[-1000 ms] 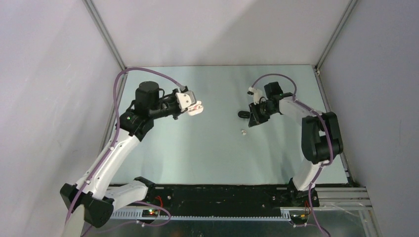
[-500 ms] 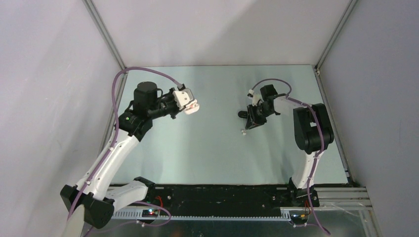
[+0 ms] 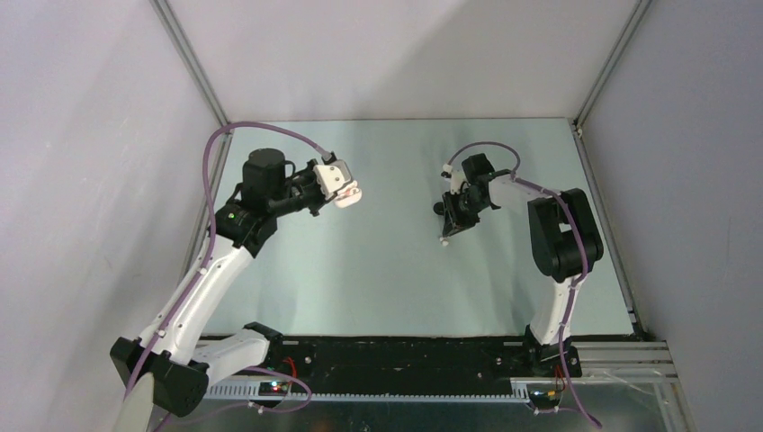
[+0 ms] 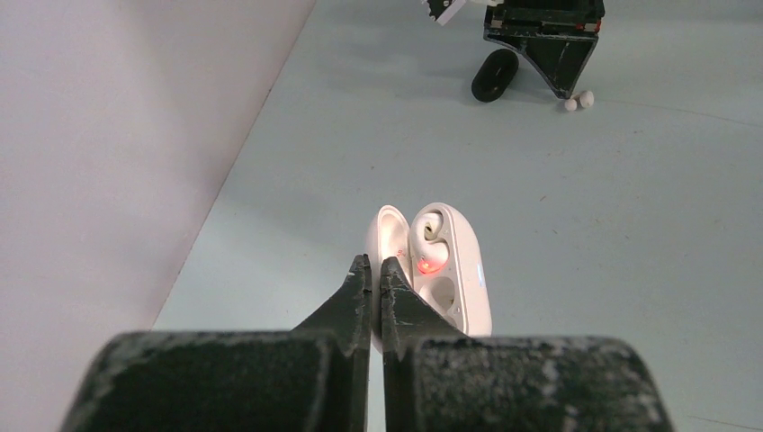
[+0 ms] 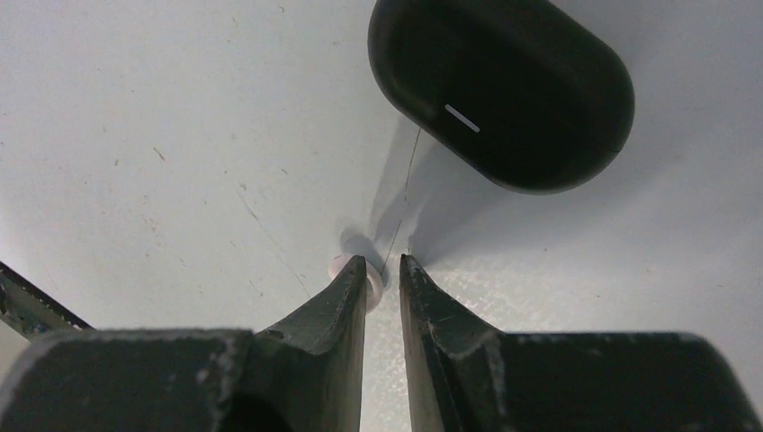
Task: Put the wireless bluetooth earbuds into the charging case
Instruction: Pick up the earbud from the center of the board.
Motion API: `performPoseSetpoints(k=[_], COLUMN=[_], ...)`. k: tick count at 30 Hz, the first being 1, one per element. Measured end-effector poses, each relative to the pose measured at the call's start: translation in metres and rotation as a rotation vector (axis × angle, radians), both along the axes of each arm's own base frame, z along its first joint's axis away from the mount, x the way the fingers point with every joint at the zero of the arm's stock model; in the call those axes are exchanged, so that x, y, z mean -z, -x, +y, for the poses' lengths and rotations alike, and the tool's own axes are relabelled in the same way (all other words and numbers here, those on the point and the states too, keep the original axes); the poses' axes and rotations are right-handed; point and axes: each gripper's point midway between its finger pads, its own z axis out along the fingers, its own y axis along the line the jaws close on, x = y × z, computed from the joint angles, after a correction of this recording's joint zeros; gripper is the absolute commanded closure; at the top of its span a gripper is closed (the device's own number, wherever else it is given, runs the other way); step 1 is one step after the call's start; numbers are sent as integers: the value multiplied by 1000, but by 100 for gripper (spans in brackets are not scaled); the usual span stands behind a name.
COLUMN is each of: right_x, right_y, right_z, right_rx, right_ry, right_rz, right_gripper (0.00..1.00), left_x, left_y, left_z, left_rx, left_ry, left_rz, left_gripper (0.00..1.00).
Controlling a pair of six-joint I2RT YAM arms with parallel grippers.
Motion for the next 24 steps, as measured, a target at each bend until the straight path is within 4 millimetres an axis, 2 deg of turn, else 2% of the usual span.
performPoseSetpoints(k=[11, 24], right_x=[-1, -2], right_y=[0, 13], right_z=[0, -3], right_rx=[2, -2], right_ry=[27, 20], right_rz=[-14, 5], right_gripper=[74, 74], left_x=[10, 11], left_y=[4, 6], left_z=[3, 4], left_rx=[-4, -5], left_ry=[-7, -6], left_rz=[14, 12], left_gripper=[100, 100])
